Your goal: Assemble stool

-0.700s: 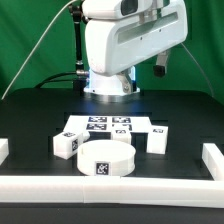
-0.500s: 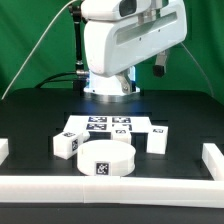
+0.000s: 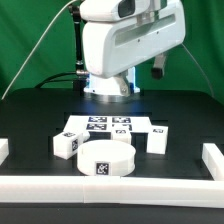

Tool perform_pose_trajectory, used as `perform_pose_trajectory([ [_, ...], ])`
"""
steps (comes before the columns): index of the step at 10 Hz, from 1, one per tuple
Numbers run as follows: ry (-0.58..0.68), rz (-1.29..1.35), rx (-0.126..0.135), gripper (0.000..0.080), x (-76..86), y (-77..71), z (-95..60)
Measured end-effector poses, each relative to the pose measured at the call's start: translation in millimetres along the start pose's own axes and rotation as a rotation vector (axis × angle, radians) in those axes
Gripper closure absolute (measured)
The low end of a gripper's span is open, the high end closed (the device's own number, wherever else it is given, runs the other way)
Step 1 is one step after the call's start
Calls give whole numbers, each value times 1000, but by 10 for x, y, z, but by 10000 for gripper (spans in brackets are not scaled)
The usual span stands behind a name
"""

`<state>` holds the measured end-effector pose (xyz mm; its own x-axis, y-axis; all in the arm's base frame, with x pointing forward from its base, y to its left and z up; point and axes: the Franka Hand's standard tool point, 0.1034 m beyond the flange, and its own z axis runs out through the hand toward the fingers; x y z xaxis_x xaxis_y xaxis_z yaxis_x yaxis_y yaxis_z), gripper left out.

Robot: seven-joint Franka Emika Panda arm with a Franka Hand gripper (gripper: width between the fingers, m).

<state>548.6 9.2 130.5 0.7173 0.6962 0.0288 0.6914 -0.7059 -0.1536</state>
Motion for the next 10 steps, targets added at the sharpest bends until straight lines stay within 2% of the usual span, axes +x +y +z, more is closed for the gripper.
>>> perform_pose_trajectory([
  [1,35,-32,-57,150,-61,44,109],
  [2,47,-66,-84,150,-118,81,198],
  [3,51,-81,-97,150,-109,113,270],
  [6,39,-97,-92,150,-85,114,303],
  [7,41,-134,-111,150,-76,146,302],
  [8,58,-215,-171,150,-74,221,343],
  [9,71,-259,-206,150,-169,264,494],
  [10,75,-291,-225,150,-203,287,604],
])
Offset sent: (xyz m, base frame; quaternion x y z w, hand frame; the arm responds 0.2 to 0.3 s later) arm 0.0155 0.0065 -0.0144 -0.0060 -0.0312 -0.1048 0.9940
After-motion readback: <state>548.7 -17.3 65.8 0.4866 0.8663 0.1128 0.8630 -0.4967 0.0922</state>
